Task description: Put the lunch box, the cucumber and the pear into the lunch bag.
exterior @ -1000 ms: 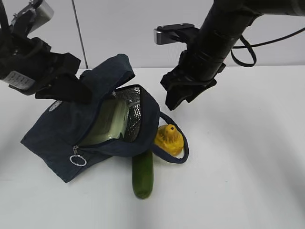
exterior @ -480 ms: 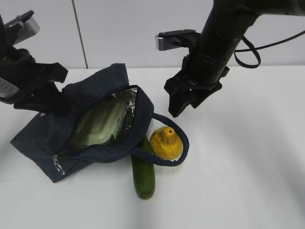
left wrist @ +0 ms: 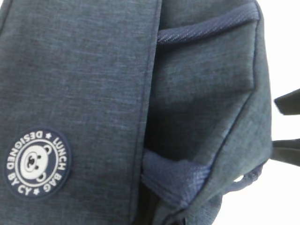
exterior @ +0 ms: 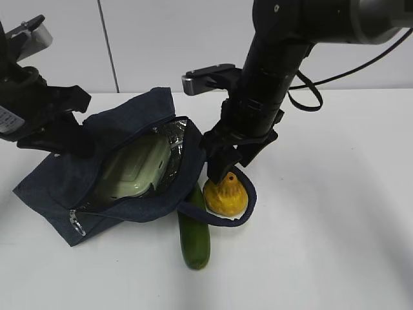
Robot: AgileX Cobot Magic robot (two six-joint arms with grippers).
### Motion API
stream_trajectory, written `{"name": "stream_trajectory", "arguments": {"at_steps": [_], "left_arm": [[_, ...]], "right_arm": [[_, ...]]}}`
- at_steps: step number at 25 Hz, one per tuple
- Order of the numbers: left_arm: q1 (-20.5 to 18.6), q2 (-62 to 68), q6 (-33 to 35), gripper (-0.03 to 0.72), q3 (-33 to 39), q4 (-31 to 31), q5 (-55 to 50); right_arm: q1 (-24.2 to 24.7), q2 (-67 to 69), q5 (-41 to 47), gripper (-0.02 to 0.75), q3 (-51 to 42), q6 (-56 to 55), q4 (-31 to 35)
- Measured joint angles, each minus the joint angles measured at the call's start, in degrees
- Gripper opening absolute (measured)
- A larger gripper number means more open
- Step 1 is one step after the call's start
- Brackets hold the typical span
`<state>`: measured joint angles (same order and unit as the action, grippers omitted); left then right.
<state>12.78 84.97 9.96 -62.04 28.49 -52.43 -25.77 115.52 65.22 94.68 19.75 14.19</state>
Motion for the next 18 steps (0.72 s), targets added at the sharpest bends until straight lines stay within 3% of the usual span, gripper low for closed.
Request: {"name": "stream_trajectory", "arguments": {"at_steps": [18], "left_arm": [[0.0, 0.0, -0.1, 0.004, 0.0, 0.1, -0.5]], "right_arm": [[0.0, 5.9, -4.7, 0.506, 0.1, 0.1, -1.0]]}}
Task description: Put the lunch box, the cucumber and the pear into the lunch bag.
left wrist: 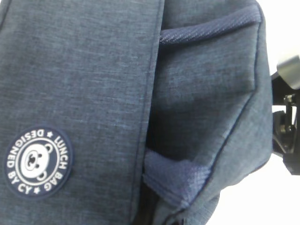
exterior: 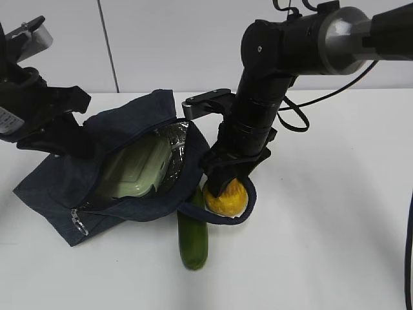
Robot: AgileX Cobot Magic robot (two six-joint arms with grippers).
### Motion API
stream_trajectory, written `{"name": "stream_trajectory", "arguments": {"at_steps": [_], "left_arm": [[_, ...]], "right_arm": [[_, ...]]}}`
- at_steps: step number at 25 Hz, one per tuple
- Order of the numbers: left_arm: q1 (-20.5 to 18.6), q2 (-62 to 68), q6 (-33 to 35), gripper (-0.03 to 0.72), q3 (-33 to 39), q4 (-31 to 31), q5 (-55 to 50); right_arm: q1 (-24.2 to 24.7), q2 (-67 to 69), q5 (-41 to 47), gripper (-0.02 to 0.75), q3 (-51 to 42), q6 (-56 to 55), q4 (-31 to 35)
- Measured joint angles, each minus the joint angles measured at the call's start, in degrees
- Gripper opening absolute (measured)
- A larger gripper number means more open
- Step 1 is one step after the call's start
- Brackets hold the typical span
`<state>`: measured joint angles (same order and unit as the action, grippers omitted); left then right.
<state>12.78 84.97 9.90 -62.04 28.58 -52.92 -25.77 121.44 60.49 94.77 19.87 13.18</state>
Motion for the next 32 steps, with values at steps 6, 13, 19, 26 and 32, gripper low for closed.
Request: {"name": "stream_trajectory", "arguments": {"at_steps": [6, 13, 19, 26, 32], "left_arm": [[0.0, 0.0, -0.1, 0.004, 0.0, 0.0, 0.0], [0.0, 0.0, -0.1, 0.004, 0.0, 0.1, 0.0], [0.0, 0.0, -0.1, 0.004, 0.0, 0.1, 0.0], [0.0, 0.0, -0.1, 0.004, 0.0, 0.1, -0.1], [0.0, 0.0, -0.1, 0.004, 0.0, 0.1, -0.1]], "right_arm": [[0.0, 0.0, 0.2, 0.337, 0.2, 0.0, -0.2], [0.0, -0.2, 0.9, 0.294, 0.3, 0.0, 0.0], [0.0, -4.0, 3.1, 0.286, 0.3, 0.0, 1.3], [0.0, -9.3, 7.0, 0.284, 0.3, 0.0, 2.3], [0.0, -10.8, 7.6, 0.283, 0.3, 0.6, 6.7]]}}
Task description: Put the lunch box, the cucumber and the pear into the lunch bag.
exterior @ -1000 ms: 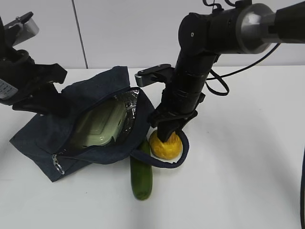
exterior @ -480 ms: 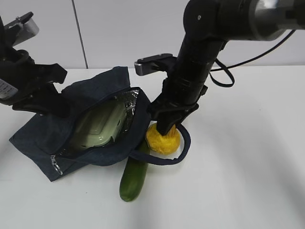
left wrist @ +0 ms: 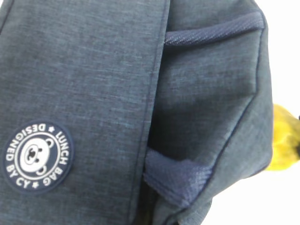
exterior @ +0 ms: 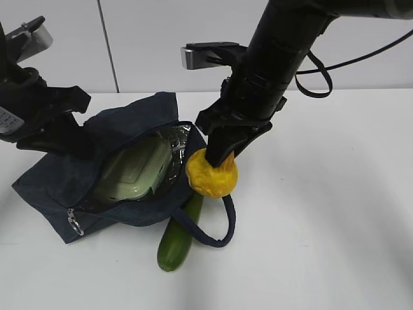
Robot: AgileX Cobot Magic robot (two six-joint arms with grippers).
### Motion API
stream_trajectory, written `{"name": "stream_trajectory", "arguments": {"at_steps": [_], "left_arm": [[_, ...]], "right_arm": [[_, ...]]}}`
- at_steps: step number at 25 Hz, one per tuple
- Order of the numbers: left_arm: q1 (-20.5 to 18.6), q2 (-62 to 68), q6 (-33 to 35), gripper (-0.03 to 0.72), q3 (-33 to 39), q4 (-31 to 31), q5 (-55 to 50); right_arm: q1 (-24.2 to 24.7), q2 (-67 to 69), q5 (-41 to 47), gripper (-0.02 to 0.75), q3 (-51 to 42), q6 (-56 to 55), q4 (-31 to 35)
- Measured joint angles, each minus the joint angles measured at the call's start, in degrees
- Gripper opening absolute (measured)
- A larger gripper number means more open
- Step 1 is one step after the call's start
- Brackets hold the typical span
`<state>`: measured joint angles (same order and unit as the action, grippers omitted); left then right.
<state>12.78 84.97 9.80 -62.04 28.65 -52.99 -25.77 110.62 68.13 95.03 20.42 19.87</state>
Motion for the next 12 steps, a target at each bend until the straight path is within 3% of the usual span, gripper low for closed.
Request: {"name": "stream_trajectory", "arguments": {"at_steps": [12], "left_arm": [[0.0, 0.0, 0.0, 0.005, 0.0, 0.0, 0.0]], "right_arm": [[0.0, -1.2, -9.2, 0.283, 0.0, 2.6, 11.1]]}}
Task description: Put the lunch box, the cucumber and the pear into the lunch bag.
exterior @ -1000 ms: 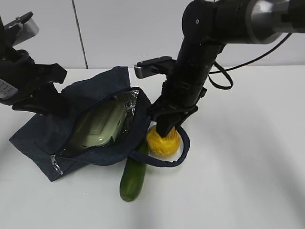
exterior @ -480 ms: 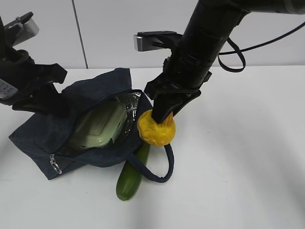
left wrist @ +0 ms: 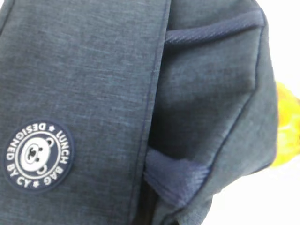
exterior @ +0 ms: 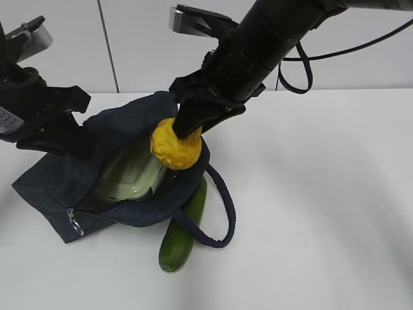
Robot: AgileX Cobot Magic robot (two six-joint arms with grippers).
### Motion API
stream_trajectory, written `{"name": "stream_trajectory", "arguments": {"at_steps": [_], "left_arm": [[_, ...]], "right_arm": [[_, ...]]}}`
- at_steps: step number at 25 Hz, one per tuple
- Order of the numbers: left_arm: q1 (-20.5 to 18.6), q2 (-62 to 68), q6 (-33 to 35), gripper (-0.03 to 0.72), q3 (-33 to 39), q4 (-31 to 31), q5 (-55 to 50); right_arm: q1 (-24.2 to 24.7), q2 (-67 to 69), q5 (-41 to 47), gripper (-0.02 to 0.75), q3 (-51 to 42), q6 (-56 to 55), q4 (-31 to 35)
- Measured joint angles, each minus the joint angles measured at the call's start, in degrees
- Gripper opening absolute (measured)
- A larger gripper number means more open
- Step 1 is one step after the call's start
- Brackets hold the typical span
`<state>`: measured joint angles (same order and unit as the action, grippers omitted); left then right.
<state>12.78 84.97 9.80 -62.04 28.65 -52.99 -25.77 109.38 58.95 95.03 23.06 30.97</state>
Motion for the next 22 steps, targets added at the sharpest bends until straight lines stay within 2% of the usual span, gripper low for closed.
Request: {"name": "stream_trajectory", "arguments": {"at_steps": [13, 17, 20, 22], "left_arm": [[0.0, 0.0, 0.0, 0.005, 0.0, 0.1, 0.2], [0.0, 0.0, 0.0, 0.005, 0.0, 0.1, 0.2], [-0.1, 0.0, 0.0, 0.005, 0.0, 0.1, 0.2], [-0.1, 0.0, 0.0, 0.005, 0.0, 0.2, 0.2]], "right_arm": [[0.0, 7.3, -10.2, 0.283, 0.0, 6.9, 16.6], [0.0, 10.4, -11.7, 0.283, 0.0, 10.0, 23.6], [0.0, 12.5, -12.3, 0.323, 0.0, 12.4, 28.9], [0.0, 13.0, -12.7, 0.387, 0.0, 13.2, 30.9]]}}
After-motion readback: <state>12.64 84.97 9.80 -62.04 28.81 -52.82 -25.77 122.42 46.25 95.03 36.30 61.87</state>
